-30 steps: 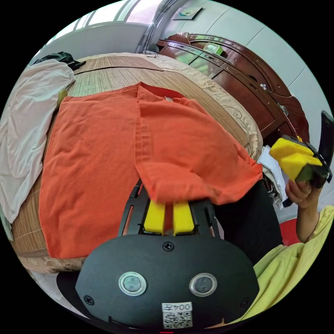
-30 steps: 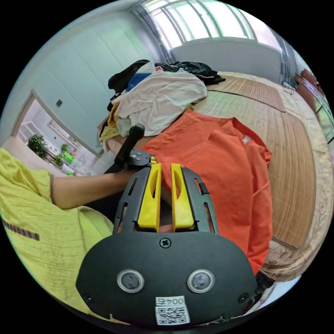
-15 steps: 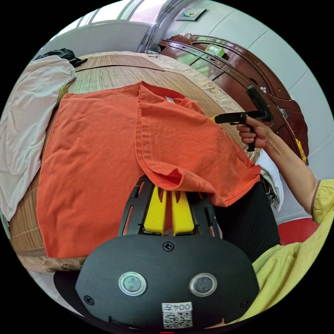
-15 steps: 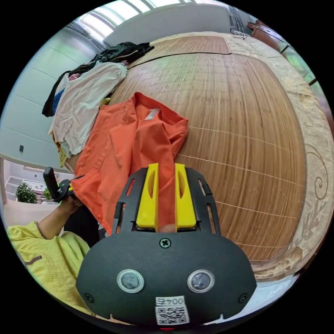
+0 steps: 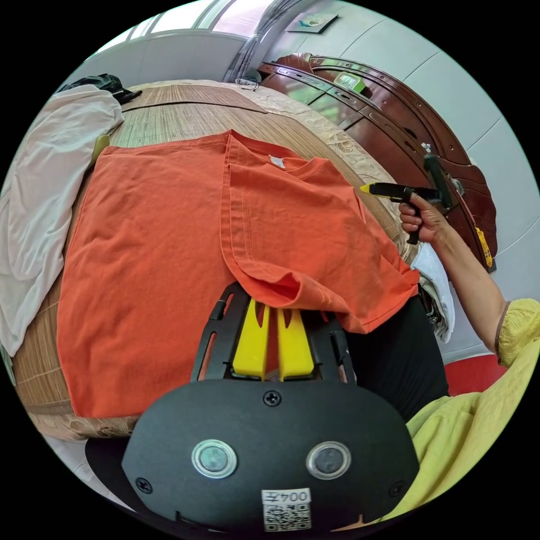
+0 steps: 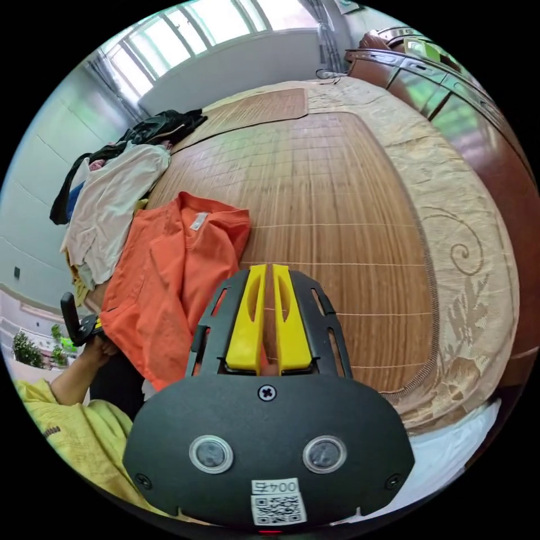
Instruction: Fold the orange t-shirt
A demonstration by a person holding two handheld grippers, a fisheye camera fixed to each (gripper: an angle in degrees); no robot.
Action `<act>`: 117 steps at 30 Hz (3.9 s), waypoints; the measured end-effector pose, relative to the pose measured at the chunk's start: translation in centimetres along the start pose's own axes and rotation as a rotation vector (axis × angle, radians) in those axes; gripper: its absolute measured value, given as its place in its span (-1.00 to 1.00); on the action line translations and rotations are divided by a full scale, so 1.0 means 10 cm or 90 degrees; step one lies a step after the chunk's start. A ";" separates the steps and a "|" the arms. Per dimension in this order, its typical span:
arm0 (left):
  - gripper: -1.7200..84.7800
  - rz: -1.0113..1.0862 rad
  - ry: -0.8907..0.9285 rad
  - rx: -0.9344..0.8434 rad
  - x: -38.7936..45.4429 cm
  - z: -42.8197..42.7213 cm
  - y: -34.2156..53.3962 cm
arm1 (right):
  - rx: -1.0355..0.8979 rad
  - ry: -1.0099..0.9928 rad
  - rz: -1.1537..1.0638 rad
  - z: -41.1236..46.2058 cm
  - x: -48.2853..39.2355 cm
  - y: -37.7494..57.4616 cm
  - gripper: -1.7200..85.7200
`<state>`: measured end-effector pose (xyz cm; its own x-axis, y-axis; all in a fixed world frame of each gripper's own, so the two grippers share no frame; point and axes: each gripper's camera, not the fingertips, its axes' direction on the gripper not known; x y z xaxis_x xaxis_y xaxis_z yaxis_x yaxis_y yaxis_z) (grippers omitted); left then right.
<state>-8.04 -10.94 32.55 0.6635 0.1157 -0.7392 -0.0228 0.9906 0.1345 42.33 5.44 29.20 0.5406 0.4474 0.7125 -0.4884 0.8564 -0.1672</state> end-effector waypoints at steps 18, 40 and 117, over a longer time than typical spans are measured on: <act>-0.95 -0.009 0.010 -0.003 -0.16 -0.14 0.06 | 0.088 0.157 -0.267 0.01 -0.75 0.52 -0.96; -0.95 -0.018 0.027 -0.007 -0.26 -0.23 0.09 | 0.033 0.185 -0.153 0.20 0.00 -0.81 -0.96; -0.68 -0.177 0.408 -0.042 -1.84 -0.60 -0.77 | 0.094 0.168 -0.273 -0.47 -2.61 2.79 -0.78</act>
<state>-24.55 -20.29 41.15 0.0793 -0.1427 -0.9866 0.0255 0.9897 -0.1411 17.87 18.89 2.74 0.8578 0.1303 0.4973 -0.2662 0.9401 0.2128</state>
